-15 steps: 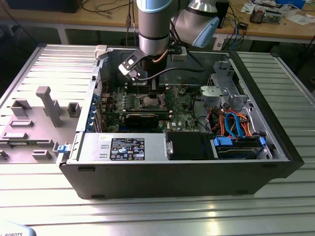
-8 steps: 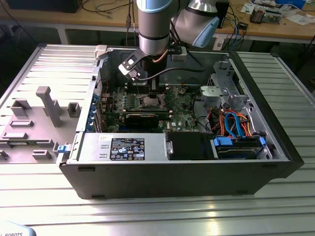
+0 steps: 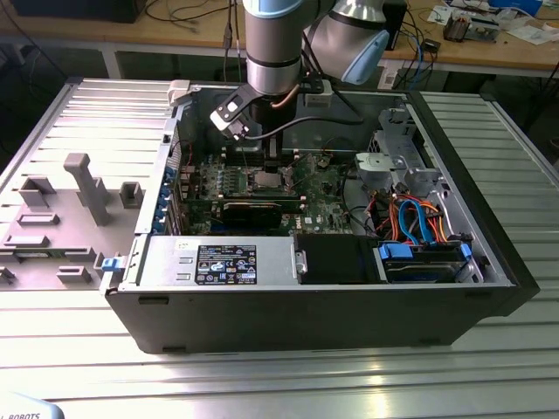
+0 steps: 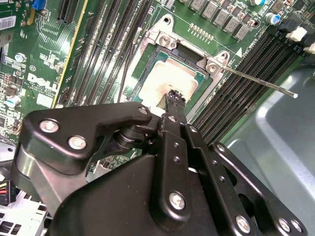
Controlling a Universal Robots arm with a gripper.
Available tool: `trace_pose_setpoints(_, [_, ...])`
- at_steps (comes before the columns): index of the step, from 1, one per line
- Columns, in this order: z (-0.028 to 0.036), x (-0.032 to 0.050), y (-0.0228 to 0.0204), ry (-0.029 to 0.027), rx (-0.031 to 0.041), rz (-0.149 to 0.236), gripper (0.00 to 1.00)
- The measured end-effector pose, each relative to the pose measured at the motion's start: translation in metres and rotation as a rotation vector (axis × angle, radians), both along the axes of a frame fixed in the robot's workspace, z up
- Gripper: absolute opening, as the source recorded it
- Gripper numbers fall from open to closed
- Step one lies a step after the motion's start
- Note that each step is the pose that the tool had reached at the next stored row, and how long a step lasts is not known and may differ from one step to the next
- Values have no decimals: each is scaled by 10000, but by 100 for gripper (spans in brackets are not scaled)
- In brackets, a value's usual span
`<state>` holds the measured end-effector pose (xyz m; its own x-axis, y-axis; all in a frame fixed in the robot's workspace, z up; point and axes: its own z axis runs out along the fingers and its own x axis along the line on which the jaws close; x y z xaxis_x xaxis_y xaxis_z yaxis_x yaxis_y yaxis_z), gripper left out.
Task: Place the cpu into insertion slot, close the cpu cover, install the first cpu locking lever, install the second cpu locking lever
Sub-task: 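Close the cpu cover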
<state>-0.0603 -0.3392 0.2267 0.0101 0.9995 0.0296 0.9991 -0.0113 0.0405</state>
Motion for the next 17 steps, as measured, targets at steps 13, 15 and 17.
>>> trace_pose_setpoints(13, [17,0,0,2,-4,0,11])
trace_pose_setpoints(15, [21,0,0,2,-3,0,11])
trace_pose_setpoints(17, [24,0,-1,2,-4,0,11])
